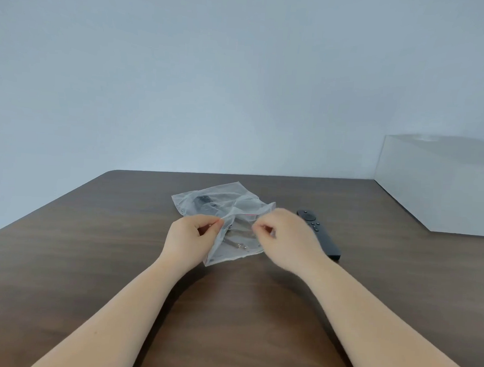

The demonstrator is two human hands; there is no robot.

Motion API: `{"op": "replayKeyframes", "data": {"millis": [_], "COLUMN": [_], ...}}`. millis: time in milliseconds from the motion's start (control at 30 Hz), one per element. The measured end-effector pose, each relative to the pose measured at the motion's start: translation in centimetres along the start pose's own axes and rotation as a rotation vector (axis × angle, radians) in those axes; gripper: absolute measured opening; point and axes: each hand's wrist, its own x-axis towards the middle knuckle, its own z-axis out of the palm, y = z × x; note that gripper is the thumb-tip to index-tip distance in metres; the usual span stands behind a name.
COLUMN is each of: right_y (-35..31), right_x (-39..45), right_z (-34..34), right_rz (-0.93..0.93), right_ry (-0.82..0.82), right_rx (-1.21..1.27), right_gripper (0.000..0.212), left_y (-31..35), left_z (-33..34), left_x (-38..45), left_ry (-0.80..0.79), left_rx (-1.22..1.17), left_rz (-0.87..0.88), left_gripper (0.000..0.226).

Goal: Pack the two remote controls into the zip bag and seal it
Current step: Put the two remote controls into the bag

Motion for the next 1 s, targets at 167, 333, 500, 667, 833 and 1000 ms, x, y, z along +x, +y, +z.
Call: {"op": "replayKeyframes", "data": {"millis": [167, 333, 500, 667, 833, 1000], "right_y": [1.6, 3.7, 4.5, 2.7, -1.9, -3.0], "right_x": [-0.3, -0.5, 0.0, 0.1, -1.1, -1.9], "right_z": [-1.4, -1.7, -1.7, -2.6, -3.9, -3.3], "right_rz": [0.360, 0.661, 0.668, 0.404, 0.106, -0.034], "right_ry": [0.083, -0.195, -0.063, 0.258, 0.289, 0.115], "right_rx": [-0.223, -0.321, -0.199, -0.122, 0.270, 0.321], "right_gripper": [0.030, 0.048, 0.025, 0.008, 0.013, 0.022], "left_y": [0.0, 0.0, 0.0, -0.1, -0.3, -1.0], "left_z": [0.1, 0.2, 0.2, 0.4, 0.4, -0.2], "left_x": [-0.3, -0.1, 0.0, -0.1, 0.1, 0.8], "left_ry": [-0.022, -0.023, -0.010, -0.020, 0.016, 0.127], "left_rx": [-0.003, -0.001, -0.013, 0.019, 0.040, 0.089], "left_rz": [0.009, 0.010, 0.014, 0.042, 0.008, -0.070], "left_gripper": [0.013, 0.014, 0.014, 0.015, 0.015, 0.024]}}
